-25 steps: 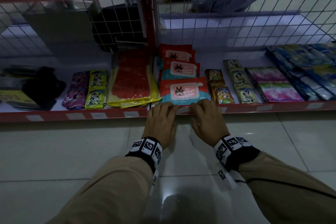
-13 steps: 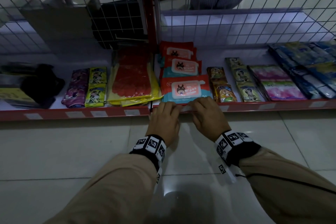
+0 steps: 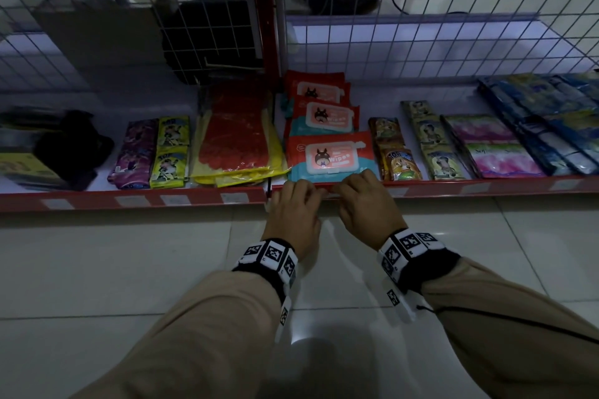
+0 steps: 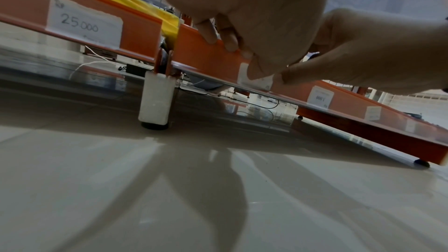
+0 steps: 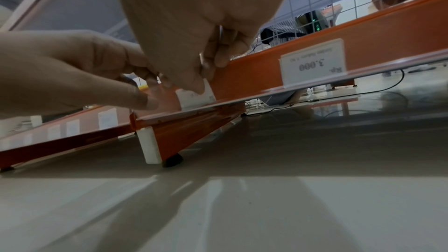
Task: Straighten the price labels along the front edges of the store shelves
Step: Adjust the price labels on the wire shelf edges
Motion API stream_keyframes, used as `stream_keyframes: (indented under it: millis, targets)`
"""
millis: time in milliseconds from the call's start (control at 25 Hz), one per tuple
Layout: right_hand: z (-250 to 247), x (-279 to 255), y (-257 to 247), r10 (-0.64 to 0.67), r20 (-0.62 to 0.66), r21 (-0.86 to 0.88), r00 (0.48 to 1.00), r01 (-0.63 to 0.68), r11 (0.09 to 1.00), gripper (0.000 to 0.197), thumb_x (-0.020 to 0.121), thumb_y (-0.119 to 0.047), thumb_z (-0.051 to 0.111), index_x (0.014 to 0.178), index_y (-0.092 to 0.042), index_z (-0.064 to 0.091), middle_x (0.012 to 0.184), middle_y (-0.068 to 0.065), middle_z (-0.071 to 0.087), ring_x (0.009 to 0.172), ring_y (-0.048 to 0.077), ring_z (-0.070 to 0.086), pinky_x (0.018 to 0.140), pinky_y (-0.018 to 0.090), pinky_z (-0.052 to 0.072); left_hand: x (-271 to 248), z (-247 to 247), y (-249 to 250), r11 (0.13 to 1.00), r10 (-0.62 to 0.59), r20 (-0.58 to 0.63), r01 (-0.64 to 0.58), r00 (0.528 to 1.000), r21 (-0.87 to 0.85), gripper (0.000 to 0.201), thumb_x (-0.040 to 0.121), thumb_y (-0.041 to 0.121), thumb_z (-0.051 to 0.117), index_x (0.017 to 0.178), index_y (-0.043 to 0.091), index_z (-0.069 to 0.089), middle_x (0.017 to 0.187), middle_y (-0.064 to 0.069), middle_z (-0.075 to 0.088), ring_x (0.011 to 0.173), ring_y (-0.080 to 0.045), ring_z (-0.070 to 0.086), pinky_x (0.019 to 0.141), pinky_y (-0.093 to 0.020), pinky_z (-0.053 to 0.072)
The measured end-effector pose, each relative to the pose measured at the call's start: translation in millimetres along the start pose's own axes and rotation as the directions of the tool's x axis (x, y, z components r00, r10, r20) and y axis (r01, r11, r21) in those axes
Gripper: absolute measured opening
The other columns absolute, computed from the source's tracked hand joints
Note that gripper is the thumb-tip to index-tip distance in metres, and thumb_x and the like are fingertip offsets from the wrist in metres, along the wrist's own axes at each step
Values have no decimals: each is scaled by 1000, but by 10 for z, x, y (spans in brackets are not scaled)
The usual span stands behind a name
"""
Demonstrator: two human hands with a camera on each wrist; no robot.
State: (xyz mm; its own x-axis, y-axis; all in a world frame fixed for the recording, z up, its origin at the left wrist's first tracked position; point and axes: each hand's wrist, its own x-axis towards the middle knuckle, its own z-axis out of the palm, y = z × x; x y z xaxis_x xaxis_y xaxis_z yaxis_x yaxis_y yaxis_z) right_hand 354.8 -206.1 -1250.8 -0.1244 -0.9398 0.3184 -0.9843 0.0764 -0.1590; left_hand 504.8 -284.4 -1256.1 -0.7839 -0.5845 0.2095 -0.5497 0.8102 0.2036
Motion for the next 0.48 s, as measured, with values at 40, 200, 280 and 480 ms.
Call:
stream_keyframes:
  millis: [40, 200, 280, 480]
  targets:
    - [-1, 12, -18, 19, 19, -12, 1000, -19, 1000, 25, 78, -10, 63, 103, -7, 67, 95, 13, 62, 91, 31, 52, 78, 43, 48, 1, 2, 11, 1000, -16, -1, 16, 1000, -4, 52, 74, 16, 59, 126, 19, 54, 113, -6, 52, 103, -28, 46, 84, -40, 36]
    - [-21, 49, -44, 88, 69, 1, 994, -88, 996, 24, 85, -18, 59, 106, -9, 63, 103, 13, 55, 96, 29, 47, 80, 40, 45, 45, -23, 46, 997, -71, 23, 71, 997, -7, 42, 77, 17, 59, 119, 20, 56, 113, -4, 50, 106, -27, 43, 87, -39, 33]
    - [-31, 77, -29, 99, 141, -21, 985, -97, 995, 26, 90, -23, 55, 112, -11, 63, 108, 11, 54, 101, 27, 45, 83, 38, 44, 54, -33, 24, 998, -60, 55, 59, 997, 3, 41, 80, 19, 56, 120, 22, 55, 115, -3, 48, 109, -25, 41, 90, -38, 31]
    - [-166, 168, 110, 233, 45, 387, 972, -232, 893, 13, 84, -8, 64, 95, -7, 72, 97, 11, 67, 94, 24, 59, 83, 38, 49, 67, -61, 31, 983, -115, -17, 111, 993, -148, 33, 87, 21, 54, 120, 18, 54, 114, -2, 54, 109, -24, 44, 92, -37, 32]
